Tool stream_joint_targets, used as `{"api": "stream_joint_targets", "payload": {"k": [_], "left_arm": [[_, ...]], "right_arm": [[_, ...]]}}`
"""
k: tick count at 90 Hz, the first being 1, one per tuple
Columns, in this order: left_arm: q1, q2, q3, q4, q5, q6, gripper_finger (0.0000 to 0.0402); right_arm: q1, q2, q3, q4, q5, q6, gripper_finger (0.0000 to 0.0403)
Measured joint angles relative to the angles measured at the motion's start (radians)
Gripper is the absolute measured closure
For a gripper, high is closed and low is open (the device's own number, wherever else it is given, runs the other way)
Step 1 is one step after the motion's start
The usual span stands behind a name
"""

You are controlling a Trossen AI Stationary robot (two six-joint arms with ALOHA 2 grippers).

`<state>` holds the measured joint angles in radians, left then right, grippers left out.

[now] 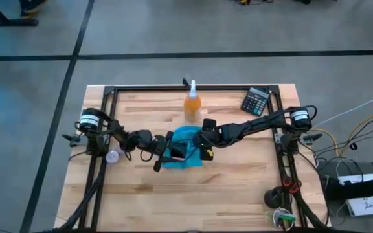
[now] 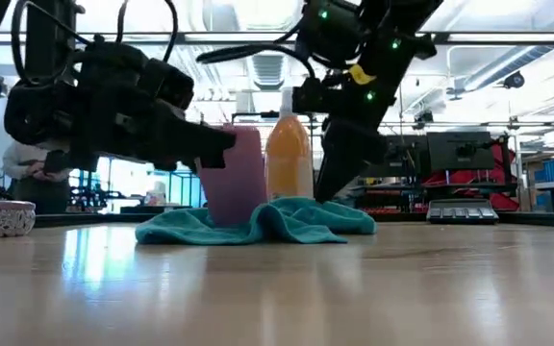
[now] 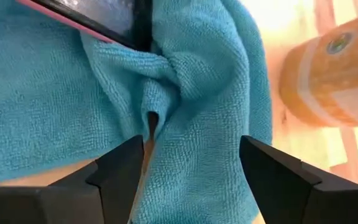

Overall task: Apply microfiber cloth
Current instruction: Spray the back of the pink cellphone using yellow spray bottle, then wipe the front of the pink cellphone using microfiber cloth

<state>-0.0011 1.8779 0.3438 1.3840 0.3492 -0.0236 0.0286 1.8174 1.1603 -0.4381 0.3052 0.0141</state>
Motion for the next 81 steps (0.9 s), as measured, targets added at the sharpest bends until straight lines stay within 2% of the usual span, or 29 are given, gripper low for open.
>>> {"api": "stream_joint_targets", "payload": {"k": [9, 28, 37, 60, 70, 81], "left_arm": [[-0.005, 0.005, -0.01, -0.066, 0.008, -0.025, 0.02], [-0.01, 0.005, -0.005, -0.185, -0.079, -0.028, 0.017], [-0.009, 0.005, -0.005, -0.191, -0.102, -0.023, 0.0173], [-0.009, -0.02, -0.018, -0.198, -0.105, -0.016, 0.0196], [-0.01, -0.089, -0.046, -0.198, -0.103, -0.015, 0.0207], [-0.012, -0.221, -0.109, -0.219, -0.097, -0.013, 0.0223]], "right_arm": [[0.0, 0.0, 0.0, -0.001, 0.0, 0.024, 0.0151], [0.004, 0.0, 0.0, 0.0, 0.0, 0.034, 0.0159], [0.004, 0.0, 0.001, -0.015, 0.0, 0.038, 0.0164], [-0.008, -0.025, 0.041, -0.235, 0.009, 0.028, 0.0175], [-0.027, -0.026, 0.036, -0.315, -0.022, 0.015, 0.0182], [-0.061, -0.027, 0.035, -0.416, -0.075, 0.025, 0.0193]]}}
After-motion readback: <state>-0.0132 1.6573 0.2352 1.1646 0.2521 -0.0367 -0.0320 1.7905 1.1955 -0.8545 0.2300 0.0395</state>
